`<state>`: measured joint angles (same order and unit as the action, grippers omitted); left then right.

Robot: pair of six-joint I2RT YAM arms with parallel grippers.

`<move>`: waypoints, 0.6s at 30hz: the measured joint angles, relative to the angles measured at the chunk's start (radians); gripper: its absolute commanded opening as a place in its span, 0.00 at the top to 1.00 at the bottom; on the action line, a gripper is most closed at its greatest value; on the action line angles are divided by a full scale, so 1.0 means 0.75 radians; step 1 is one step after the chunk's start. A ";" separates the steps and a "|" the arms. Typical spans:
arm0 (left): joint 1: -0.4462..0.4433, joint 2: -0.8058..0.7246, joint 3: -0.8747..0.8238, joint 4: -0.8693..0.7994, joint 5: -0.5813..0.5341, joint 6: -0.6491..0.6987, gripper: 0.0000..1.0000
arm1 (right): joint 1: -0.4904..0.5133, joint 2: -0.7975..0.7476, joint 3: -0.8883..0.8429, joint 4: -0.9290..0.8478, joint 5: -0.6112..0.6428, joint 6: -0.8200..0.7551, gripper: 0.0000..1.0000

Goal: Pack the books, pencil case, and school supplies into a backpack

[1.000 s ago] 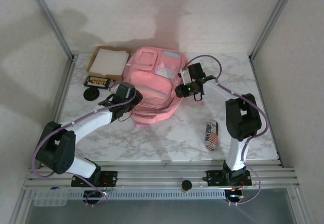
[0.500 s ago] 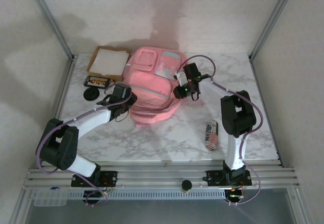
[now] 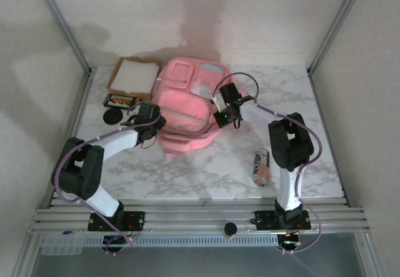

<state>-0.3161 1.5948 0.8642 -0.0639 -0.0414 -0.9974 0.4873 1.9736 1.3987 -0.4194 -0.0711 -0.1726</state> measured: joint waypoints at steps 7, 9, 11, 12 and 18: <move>0.020 -0.126 -0.044 0.008 0.074 0.017 0.30 | 0.035 -0.083 -0.054 0.025 0.040 0.006 1.00; -0.008 -0.221 -0.105 0.013 0.102 -0.019 0.28 | 0.045 -0.128 -0.090 0.038 0.054 0.011 1.00; -0.073 -0.314 -0.179 0.025 0.130 -0.080 0.26 | 0.051 -0.149 -0.109 0.050 0.070 0.013 1.00; -0.109 -0.349 -0.212 0.026 0.142 -0.114 0.25 | 0.052 -0.150 -0.110 0.053 0.075 0.013 1.00; -0.263 -0.428 -0.366 0.027 0.161 -0.324 0.20 | 0.052 -0.151 -0.128 0.071 0.098 0.015 1.00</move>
<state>-0.5133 1.2739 0.5896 -0.0437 0.0792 -1.2404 0.5262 1.8606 1.3029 -0.3660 0.0021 -0.1616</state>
